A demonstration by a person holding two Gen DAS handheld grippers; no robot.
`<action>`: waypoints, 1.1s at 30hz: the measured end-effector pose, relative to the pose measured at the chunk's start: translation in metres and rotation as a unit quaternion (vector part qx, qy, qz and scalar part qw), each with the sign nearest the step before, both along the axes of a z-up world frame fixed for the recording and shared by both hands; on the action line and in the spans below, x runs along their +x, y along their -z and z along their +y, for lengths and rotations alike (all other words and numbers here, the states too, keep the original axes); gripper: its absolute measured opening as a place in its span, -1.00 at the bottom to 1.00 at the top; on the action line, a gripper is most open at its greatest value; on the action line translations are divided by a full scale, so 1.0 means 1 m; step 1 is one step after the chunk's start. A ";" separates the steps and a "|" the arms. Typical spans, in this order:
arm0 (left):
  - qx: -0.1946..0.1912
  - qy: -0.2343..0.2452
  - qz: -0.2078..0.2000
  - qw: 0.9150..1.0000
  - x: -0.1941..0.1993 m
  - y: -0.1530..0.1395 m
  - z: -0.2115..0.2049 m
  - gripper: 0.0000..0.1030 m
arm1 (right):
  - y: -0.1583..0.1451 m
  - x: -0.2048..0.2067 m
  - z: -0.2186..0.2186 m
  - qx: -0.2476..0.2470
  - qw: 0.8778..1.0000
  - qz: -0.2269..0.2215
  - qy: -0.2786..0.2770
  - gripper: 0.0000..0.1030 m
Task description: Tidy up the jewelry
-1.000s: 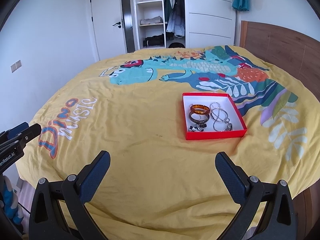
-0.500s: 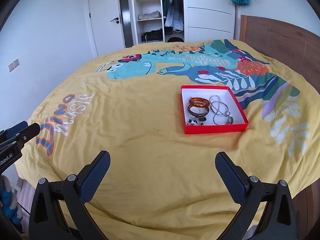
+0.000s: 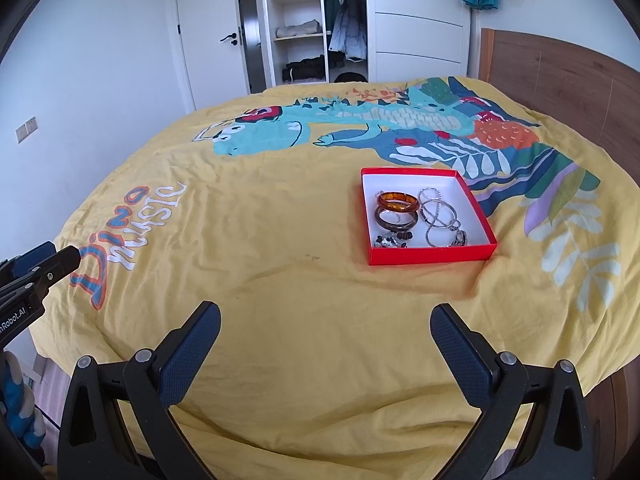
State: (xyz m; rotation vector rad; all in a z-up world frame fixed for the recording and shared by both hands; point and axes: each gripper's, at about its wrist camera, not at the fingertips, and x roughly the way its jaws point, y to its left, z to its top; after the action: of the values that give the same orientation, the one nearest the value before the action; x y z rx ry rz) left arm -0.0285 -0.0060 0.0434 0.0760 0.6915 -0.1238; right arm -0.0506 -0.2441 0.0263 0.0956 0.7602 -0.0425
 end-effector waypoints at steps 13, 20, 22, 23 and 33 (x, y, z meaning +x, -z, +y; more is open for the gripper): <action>0.000 0.003 0.003 1.000 0.000 0.004 -0.001 0.07 | 0.001 0.000 -0.001 -0.001 1.000 0.000 0.000 0.99; 0.000 0.005 0.004 1.000 -0.002 0.010 -0.004 0.07 | 0.002 0.000 -0.004 -0.001 1.000 0.001 0.001 0.99; 0.000 0.007 0.005 1.000 -0.003 0.012 -0.005 0.07 | 0.002 0.000 -0.003 -0.001 1.000 0.001 0.001 0.99; 0.000 0.007 0.005 1.000 -0.004 0.014 -0.005 0.07 | 0.002 0.000 -0.005 -0.001 1.000 0.001 0.001 0.99; -0.001 0.007 0.007 1.000 -0.004 0.013 -0.008 0.07 | 0.004 -0.001 -0.008 -0.002 1.000 0.002 0.000 0.99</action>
State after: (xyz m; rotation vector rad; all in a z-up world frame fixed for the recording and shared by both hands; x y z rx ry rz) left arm -0.0328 -0.0140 0.0299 0.0785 0.7058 -0.1386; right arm -0.0513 -0.2525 0.0225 0.0914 0.7641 -0.0449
